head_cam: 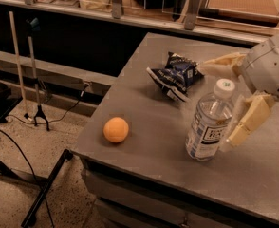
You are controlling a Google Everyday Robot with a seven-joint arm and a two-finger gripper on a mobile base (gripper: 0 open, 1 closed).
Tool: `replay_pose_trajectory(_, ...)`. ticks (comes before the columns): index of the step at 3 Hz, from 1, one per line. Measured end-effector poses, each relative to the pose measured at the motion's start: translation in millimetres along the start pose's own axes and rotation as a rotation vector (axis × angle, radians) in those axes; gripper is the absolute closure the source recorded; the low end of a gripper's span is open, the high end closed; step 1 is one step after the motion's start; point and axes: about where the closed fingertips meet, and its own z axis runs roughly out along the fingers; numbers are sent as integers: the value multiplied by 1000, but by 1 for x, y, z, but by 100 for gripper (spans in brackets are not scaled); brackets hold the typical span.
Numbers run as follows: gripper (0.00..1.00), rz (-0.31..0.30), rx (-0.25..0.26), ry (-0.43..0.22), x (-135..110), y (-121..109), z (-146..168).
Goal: Pick blue plastic bottle
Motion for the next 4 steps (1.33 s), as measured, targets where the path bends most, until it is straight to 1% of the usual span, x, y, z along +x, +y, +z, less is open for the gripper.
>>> replay_pose_trajectory(1,21,-4,2,0,-2,-1,1)
replay_pose_trajectory(3,68,-11,3,1,-6,-1,3)
replay_pose_trajectory(4,91,-32,3,-6,-17,-5,2)
